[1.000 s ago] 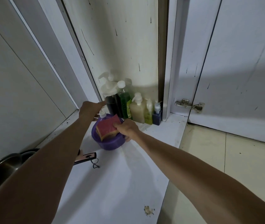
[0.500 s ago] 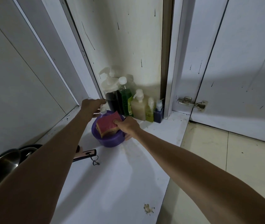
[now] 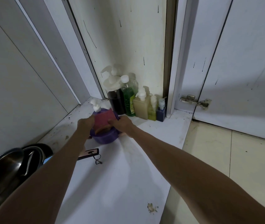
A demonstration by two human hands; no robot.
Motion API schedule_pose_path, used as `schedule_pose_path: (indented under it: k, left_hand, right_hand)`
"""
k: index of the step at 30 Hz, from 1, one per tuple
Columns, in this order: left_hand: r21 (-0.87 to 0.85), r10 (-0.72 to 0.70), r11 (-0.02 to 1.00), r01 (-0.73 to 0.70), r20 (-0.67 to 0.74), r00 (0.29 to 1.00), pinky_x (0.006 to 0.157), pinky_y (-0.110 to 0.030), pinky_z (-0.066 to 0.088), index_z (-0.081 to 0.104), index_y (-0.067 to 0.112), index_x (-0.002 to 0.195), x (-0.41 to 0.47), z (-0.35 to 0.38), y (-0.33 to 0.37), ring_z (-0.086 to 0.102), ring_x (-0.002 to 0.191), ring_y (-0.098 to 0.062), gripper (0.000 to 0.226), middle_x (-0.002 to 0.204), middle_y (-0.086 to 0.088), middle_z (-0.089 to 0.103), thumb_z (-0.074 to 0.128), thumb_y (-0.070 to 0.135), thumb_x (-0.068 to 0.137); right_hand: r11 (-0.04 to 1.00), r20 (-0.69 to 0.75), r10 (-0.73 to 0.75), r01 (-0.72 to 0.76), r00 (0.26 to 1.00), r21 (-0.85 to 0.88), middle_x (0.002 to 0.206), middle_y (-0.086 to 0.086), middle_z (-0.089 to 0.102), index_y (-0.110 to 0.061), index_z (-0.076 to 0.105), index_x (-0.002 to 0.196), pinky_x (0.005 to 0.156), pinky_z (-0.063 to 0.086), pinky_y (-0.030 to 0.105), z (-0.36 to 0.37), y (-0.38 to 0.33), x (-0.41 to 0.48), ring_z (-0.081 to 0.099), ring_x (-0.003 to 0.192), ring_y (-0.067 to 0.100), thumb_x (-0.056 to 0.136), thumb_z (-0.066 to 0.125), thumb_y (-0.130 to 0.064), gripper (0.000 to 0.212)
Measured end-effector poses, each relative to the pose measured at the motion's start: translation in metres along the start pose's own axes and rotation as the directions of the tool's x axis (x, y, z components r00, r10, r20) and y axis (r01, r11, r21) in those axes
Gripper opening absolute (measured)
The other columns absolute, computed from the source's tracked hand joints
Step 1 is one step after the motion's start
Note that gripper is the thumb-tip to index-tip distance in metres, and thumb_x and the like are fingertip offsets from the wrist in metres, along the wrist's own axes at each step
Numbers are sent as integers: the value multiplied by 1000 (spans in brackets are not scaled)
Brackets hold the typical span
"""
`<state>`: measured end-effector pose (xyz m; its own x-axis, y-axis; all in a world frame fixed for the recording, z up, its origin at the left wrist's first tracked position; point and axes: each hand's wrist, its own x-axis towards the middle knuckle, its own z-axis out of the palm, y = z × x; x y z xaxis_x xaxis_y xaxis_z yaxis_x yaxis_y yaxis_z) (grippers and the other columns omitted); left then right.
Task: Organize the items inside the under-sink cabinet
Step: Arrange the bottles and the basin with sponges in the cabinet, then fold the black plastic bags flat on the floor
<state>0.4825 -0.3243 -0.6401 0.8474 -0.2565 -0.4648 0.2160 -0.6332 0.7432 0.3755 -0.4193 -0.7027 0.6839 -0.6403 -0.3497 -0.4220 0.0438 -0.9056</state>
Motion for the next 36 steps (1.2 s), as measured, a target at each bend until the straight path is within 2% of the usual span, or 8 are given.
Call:
schedule_pose_path:
  k: [3,5,9,13,16,26,30,36]
  left_hand:
    - [74,92,993,-87,-56,994,78,-43,50,50,-4,125,4,-1,-5,58,105,-38,60,114,-18,56,61,43,90]
    - [288,271,932,-220,-149,951,80,-40,47,55,-4,121,1,3,-8,57,101,-36,49,110,-19,59,58,35,90]
    - [673,720,585,-453,-174,671,83,-45,44,58,6,104,-36,21,-12,54,97,-35,30,102,-16,57,52,30,88]
    - [604,894,188,-775,222,389,61,-33,49,58,18,86,-66,49,-14,57,74,-19,21,82,1,58,47,36,89]
    - [522,817,23,-852,481,317,67,-29,49,61,19,95,-95,85,-4,58,83,-16,18,89,5,59,62,35,86]
    - [276,509,-247,-929,852,118,91,-30,40,51,25,125,-275,281,47,54,114,-17,47,122,3,55,58,52,87]
    - [143,355,-351,-925,935,9,97,-34,41,38,24,140,-371,363,42,47,122,-20,67,133,-1,45,59,56,84]
    - [-5,181,-461,-887,979,-99,104,-42,40,19,21,151,-485,461,17,34,135,-27,95,151,-8,27,66,58,78]
  right_hand:
    - [996,13,-8,9,1000,-89,123,17,63,-5,56,129,97,51,48,-3,-7,-9,61,109,33,76,62,-62,78]
    - [967,48,-66,76,997,-241,123,15,62,-5,55,128,96,50,46,-10,-13,-23,60,110,32,89,56,-57,65]
    - [660,161,-241,283,957,-696,132,11,58,-10,45,139,95,47,38,-52,-5,-52,57,118,29,93,52,-57,66]
    - [426,201,-231,285,952,-859,137,9,55,-13,40,144,94,49,38,-125,15,-85,55,122,30,91,55,-56,70]
    - [397,110,-169,169,980,-902,137,7,55,-17,38,146,95,47,37,-191,31,-117,54,122,28,90,52,-62,73]
    - [339,-318,37,-311,947,-888,147,5,45,-20,34,149,107,36,36,-424,109,-294,43,134,24,92,52,-57,70]
    - [303,-476,119,-489,871,-818,153,7,35,-23,22,154,109,36,40,-506,156,-384,37,137,28,88,60,-54,82]
    - [247,-653,364,-745,664,-620,160,14,12,-31,-7,155,113,26,59,-584,235,-489,19,145,39,62,79,-65,132]
